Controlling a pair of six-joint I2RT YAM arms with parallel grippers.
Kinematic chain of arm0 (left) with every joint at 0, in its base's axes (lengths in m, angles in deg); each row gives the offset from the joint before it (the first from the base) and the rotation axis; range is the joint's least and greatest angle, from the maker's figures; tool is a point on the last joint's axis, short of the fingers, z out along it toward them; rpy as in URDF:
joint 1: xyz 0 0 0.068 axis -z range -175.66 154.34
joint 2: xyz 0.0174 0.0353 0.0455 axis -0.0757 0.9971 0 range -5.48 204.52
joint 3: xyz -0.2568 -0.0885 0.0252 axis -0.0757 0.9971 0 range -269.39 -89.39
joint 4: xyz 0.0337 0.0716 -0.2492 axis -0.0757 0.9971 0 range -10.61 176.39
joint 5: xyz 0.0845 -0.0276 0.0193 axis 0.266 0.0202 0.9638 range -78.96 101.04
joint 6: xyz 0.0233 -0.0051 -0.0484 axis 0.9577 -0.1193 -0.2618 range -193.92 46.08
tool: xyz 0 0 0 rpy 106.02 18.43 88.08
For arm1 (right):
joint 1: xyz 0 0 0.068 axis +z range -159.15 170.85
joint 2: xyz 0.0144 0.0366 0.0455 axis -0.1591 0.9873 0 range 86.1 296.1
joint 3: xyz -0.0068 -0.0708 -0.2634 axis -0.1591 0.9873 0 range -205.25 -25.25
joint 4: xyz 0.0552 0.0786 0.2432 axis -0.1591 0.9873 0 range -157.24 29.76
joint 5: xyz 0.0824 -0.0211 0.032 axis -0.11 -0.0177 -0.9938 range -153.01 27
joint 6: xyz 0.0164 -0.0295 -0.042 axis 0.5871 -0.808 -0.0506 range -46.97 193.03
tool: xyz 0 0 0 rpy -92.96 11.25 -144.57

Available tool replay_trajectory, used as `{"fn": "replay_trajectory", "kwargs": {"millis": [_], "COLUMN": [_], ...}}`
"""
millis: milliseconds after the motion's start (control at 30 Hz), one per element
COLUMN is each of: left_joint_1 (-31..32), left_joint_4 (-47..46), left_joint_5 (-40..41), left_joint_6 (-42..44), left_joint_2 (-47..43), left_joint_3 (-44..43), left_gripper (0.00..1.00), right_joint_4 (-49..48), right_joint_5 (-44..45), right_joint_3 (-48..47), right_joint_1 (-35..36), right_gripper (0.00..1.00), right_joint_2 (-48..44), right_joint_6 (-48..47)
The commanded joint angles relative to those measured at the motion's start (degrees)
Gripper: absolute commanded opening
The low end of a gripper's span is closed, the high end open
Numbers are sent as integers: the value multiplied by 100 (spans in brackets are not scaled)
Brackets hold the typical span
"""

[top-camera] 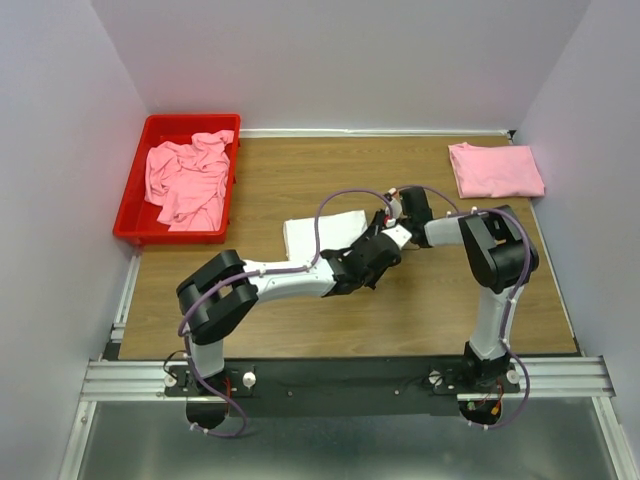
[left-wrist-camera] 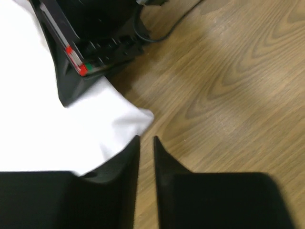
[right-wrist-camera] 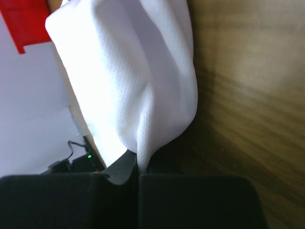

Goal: Fold and stack the t-shirts
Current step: Fold the tshirt, then neatly place the folded tshirt to the corner

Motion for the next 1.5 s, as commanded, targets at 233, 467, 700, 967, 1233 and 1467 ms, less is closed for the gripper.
{"fn": "replay_trajectory", "kwargs": {"millis": [233,467,700,967,1233,1467], "left_joint_1": [-501,-2038,-3243,-3596,-3429,-3341], "left_joint_4": [272,264,-97,-317,-308,-282], "left_joint_5": [-570,-643,403,685,887,1116], "left_joint_6": [-111,390,103,-198,-189,-251], "left_joint_2": [-1509,-3021,-4022,-4147,-3647,-3295], "left_joint_3": [32,577,1429,2019,2002,1923], "left_gripper": [66,98,98,98,98,98], "right_joint_4": [3166,3518,3519,3528,3361,2992], "right_joint_5": [2720,4776,7762,8716,9648,9701], "right_joint_3": [-2076,-2877,-3685,-4828,-5365,-5524], "right_joint_1": [-42,-183,-209,-578,-692,-806], "right_gripper": [0,1,0,0,0,0], "right_joint_2": [116,266,634,1338,1637,1470], "right_joint_6": [-3287,-4834,-6415,-7085,-7516,-7973]}}
